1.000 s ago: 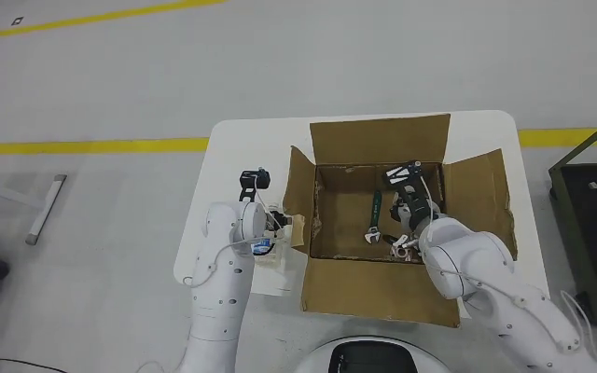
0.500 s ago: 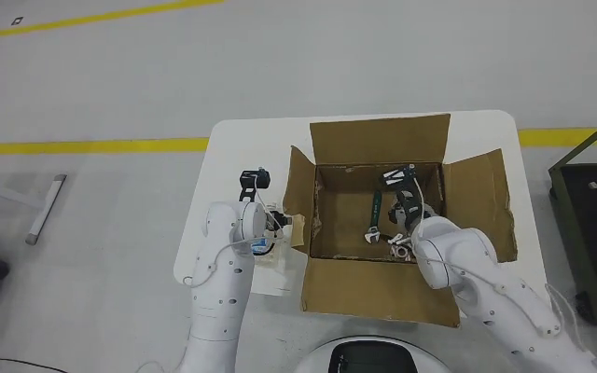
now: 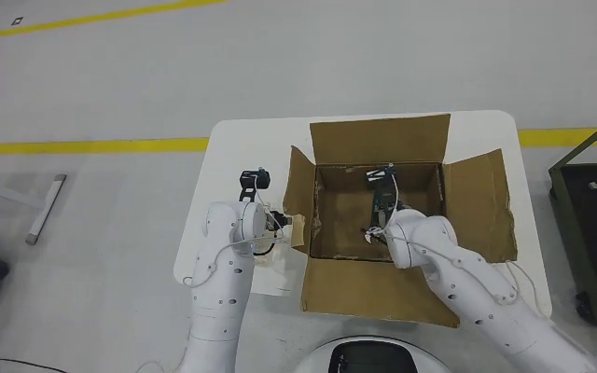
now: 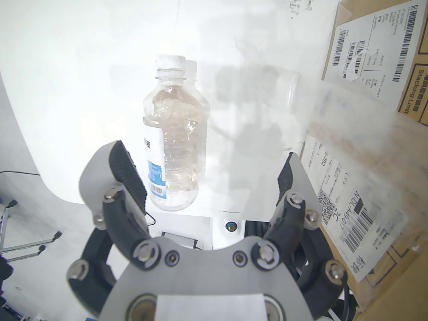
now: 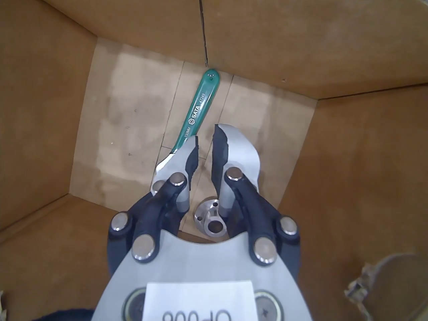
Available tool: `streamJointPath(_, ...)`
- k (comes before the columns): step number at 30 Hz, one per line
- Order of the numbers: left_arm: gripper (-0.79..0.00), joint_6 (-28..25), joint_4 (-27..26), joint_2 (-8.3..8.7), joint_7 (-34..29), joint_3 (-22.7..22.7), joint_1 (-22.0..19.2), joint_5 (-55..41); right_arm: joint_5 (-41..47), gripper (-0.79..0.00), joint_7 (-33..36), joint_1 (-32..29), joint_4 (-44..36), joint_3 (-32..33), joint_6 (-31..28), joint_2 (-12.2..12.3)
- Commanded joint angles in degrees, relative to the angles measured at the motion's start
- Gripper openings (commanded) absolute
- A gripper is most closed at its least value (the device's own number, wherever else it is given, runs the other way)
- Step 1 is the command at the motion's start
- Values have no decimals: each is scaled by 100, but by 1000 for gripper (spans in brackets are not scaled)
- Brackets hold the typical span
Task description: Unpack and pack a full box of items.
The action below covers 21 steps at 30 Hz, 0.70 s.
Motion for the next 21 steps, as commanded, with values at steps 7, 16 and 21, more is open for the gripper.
streamJointPath(7, 0, 0, 0, 0, 0, 0, 0, 0, 100, -483, -79, 193, 489, -113, -13, -147)
streamJointPath(16, 0, 0, 0, 0, 0, 0, 0, 0, 128, -480, -146, 360, 917, -218, 11, -299)
streamJointPath(21, 0, 0, 0, 0, 0, 0, 0, 0, 124, -459, -166, 408, 1091, -260, 25, -375)
